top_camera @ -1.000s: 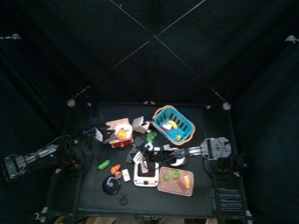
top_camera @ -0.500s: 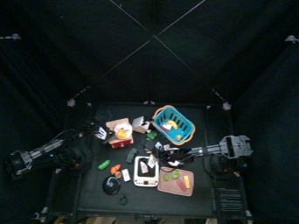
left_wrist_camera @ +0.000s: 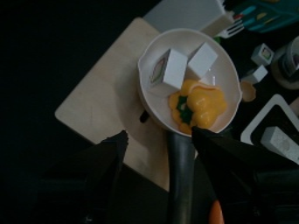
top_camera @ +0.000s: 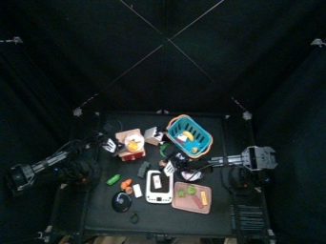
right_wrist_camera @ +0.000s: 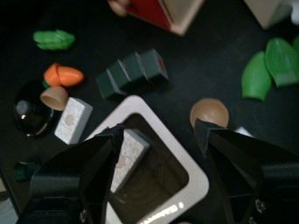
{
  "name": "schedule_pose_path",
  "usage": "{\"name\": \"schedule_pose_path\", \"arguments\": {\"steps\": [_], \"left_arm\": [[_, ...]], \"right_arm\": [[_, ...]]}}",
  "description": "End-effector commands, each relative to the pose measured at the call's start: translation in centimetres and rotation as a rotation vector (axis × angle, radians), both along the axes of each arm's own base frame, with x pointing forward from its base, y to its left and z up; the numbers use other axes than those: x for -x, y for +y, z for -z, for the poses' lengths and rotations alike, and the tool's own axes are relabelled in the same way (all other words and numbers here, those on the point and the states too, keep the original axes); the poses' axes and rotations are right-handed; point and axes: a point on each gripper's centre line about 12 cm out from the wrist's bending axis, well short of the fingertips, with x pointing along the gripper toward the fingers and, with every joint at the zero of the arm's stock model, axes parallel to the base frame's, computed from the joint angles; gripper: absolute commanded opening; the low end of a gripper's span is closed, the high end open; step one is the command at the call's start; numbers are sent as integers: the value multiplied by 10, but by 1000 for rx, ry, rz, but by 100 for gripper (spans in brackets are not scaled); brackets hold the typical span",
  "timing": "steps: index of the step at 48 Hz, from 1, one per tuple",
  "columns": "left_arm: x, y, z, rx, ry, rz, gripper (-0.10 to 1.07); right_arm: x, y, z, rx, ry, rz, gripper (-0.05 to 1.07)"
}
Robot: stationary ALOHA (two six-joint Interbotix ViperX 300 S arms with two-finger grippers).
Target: Grab rice
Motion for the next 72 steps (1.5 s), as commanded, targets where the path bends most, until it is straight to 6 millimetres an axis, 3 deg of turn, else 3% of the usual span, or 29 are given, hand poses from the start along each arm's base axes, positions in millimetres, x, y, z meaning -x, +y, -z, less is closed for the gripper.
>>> {"name": "schedule_pose_path", "arguments": {"steps": [1,10,24,35,54,72], "left_arm": [[0,3,-9,-80,-79,-21,94],[-3,-3,-4,-159,-172,-10,94],[-13,-22,1,-256,-248,86,94],[-8,-26,17,-259,-207,107,94],[-7,-27,20,-259,-202,110,94],[-7,-27,19,-274,-215,112,94]], "right_arm": [[-17,13,-20,3,1,4,97],[-38,28,-19,14,58,12,97],[-54,38,7,-85,120,57,97],[-59,39,11,-103,184,97,97],[-62,33,25,-68,306,143,94],[-59,33,21,-61,321,148,71]]}}
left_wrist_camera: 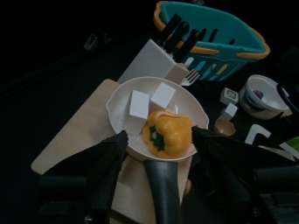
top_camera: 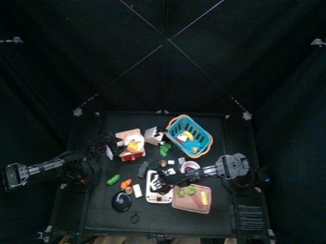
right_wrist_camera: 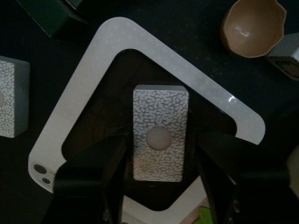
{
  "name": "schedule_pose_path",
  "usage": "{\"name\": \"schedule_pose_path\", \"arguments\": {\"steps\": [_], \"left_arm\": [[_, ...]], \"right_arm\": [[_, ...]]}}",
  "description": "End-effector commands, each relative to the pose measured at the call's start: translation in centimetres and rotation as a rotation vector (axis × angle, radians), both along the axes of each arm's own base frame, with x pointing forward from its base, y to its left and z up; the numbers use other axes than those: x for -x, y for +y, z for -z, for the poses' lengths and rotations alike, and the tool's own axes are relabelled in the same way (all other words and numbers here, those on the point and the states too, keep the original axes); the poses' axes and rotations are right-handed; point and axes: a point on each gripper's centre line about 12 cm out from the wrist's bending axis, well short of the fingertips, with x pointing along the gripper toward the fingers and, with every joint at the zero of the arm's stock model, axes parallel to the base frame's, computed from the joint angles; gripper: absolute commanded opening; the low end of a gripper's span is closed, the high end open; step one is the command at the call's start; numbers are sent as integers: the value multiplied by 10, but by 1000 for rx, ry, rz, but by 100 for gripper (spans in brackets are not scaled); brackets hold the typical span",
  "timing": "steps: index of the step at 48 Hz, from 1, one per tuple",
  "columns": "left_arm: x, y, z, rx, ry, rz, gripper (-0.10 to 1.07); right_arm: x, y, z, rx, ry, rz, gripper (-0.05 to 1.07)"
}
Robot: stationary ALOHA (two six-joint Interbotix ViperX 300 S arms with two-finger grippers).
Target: Grab rice
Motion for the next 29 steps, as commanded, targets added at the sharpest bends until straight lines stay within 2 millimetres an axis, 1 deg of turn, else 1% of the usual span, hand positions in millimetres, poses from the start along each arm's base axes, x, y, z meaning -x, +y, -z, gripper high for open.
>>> {"name": "schedule_pose_path", "arguments": {"steps": [1,7,12,19,29], "left_arm": [[-2,1,-7,-22,-24,2,94],[-3,2,-10,-44,-50,0,94],[-3,2,-12,-67,-65,1,94],[-2,2,-13,-82,-82,-3,94],[-2,2,-12,-83,-83,-3,94]], "right_arm": [[-3,-2,-25,-1,-50,5,69],[-2,-2,-32,3,-61,3,68],[-6,0,-39,6,-83,-3,68],[-15,0,-51,15,-131,-14,68],[-33,13,-61,-6,-233,-52,68]]}}
